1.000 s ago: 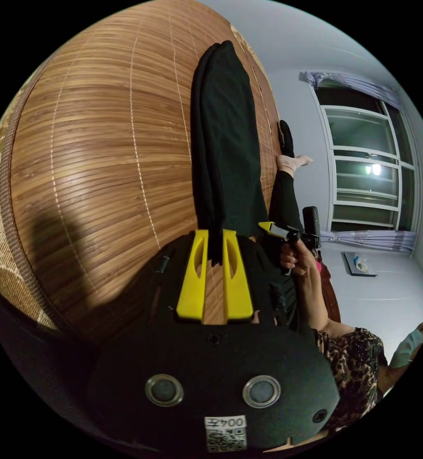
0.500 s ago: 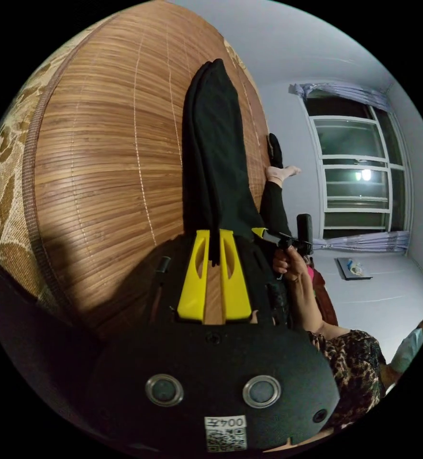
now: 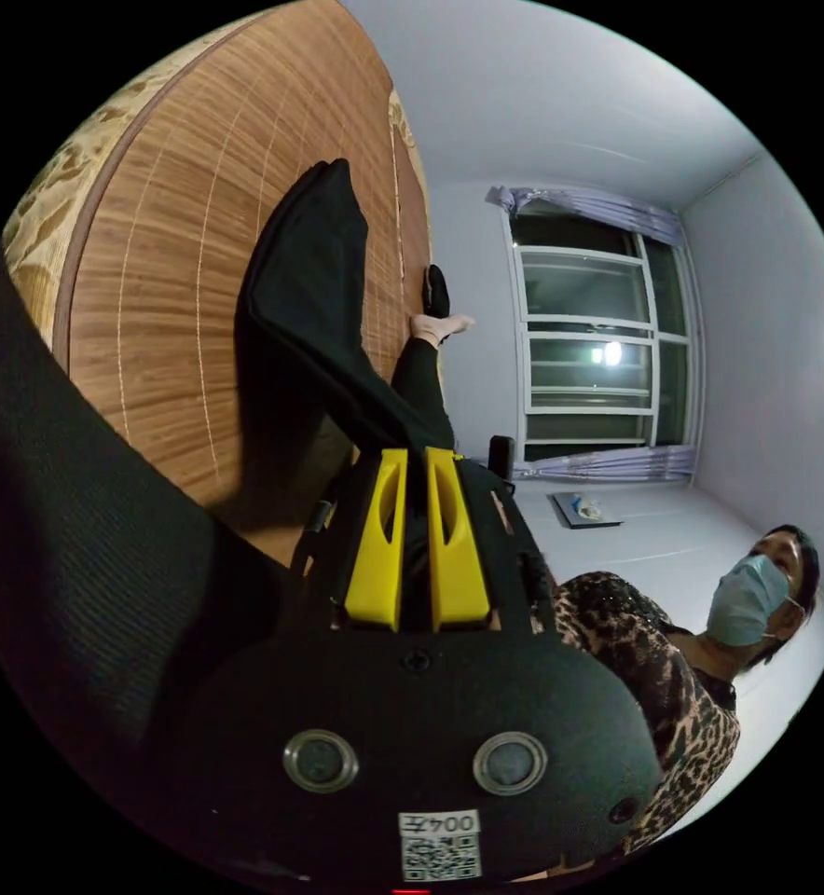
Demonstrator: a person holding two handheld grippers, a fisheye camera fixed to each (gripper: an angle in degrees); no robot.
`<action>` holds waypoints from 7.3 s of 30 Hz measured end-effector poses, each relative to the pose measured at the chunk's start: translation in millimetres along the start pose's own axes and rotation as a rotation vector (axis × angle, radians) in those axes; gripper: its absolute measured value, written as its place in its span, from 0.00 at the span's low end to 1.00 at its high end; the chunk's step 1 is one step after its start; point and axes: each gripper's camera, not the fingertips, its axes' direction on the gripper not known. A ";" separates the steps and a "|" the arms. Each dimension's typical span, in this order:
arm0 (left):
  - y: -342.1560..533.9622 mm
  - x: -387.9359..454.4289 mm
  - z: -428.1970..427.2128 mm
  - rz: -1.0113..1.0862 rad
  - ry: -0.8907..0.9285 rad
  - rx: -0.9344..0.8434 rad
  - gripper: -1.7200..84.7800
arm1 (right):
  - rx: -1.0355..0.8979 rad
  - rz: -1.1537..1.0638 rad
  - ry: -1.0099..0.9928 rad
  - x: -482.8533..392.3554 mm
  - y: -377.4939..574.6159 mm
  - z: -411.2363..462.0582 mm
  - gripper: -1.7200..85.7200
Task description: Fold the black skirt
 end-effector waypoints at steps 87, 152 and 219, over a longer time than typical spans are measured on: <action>-256.7 105.2 411.4 0.434 -1.106 0.315 0.05 | -0.056 -0.443 0.833 -105.8 -284.4 312.8 0.11; -187.0 52.6 434.1 0.410 -1.286 0.270 0.02 | -0.368 -0.310 0.377 37.5 -328.1 118.3 0.12; -29.0 -158.2 27.5 -0.246 -0.141 0.167 0.21 | -0.313 0.107 0.120 185.8 -368.4 23.5 0.10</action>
